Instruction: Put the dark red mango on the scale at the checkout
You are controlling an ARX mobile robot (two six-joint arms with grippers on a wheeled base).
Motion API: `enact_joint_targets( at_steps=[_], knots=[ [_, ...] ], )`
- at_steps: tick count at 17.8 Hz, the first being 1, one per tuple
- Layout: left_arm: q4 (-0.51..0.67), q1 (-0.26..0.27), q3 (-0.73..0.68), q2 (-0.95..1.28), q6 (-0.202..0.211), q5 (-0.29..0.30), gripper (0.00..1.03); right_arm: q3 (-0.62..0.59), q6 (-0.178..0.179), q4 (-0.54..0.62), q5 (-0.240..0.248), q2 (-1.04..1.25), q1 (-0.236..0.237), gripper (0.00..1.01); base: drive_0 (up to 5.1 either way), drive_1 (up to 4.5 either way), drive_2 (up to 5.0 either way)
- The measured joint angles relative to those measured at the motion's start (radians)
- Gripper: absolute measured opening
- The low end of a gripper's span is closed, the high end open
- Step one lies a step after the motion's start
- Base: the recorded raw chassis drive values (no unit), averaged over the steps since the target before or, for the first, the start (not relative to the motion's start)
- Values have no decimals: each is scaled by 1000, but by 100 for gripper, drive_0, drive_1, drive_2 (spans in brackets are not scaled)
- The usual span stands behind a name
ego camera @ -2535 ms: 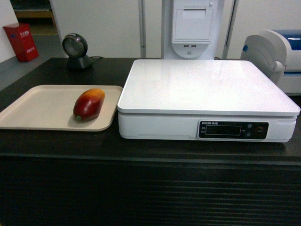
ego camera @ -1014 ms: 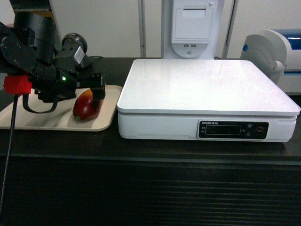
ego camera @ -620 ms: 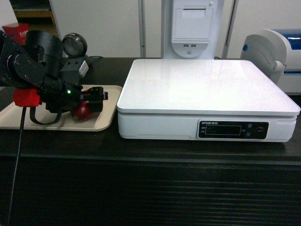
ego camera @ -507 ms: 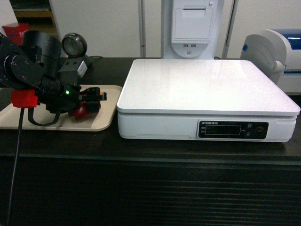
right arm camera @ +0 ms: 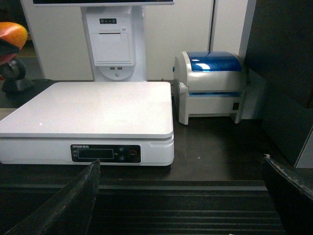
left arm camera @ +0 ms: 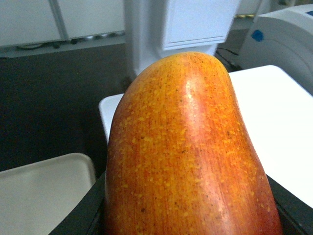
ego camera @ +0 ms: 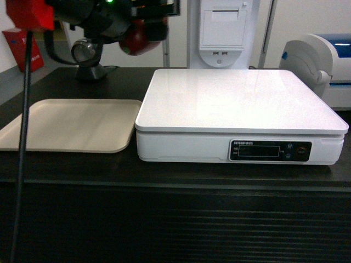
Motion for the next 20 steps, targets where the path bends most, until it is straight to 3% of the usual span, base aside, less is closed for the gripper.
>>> enact_joint_targets(
  at_steps=[3,9,11,13,16,20],
  knots=[
    [-31,-77,76,38,-21,-56,60,0,0,0,0,0,0,98,0,0,0],
    [-153,-243,286,217,-142,-127,60,0,0,0,0,0,0,98,0,0,0],
    [-205,-275,363,285,-180,-140,60,0,0,0,0,0,0,98,0,0,0],
    [-269,-280,435,340,-221,-170,60,0,0,0,0,0,0,98,0,0,0],
    [-293,-275,479,378,-245,-186,60,0,0,0,0,0,0,98,0,0,0],
    [-382,-251,541,443,-338,-214,60,0,0,0,0,0,0,98,0,0,0]
  ],
)
